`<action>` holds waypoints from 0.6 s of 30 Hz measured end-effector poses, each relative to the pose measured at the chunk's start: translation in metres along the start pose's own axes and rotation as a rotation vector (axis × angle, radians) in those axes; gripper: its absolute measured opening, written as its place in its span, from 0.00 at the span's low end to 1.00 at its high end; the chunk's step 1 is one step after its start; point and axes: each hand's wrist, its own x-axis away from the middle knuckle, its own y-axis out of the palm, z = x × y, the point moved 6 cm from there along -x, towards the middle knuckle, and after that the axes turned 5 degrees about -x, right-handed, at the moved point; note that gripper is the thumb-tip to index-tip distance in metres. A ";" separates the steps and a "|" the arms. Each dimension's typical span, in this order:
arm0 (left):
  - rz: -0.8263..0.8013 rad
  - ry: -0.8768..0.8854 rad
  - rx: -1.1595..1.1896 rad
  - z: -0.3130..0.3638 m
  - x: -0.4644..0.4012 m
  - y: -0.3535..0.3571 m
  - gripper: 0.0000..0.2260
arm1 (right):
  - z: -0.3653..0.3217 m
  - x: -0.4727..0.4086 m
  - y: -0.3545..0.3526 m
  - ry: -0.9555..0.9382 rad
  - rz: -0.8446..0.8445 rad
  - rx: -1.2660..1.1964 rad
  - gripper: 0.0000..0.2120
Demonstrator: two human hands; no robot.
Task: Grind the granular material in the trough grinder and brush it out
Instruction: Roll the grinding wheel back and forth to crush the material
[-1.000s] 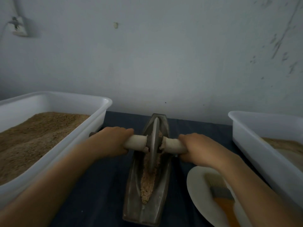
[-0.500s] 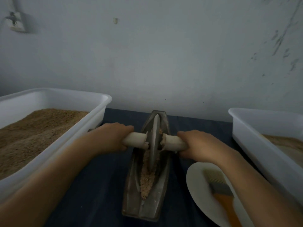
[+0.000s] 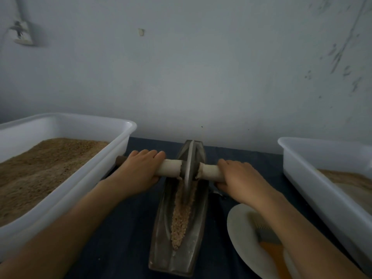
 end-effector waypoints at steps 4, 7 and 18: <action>-0.335 0.061 0.097 0.005 0.015 -0.011 0.15 | -0.010 0.010 -0.005 0.022 -0.323 -0.083 0.10; -0.577 0.103 0.188 0.009 0.031 -0.020 0.13 | -0.019 0.023 -0.016 -0.001 -0.498 -0.149 0.13; -0.406 0.010 0.141 0.001 0.014 -0.007 0.12 | -0.008 0.002 -0.009 -0.004 -0.127 -0.014 0.11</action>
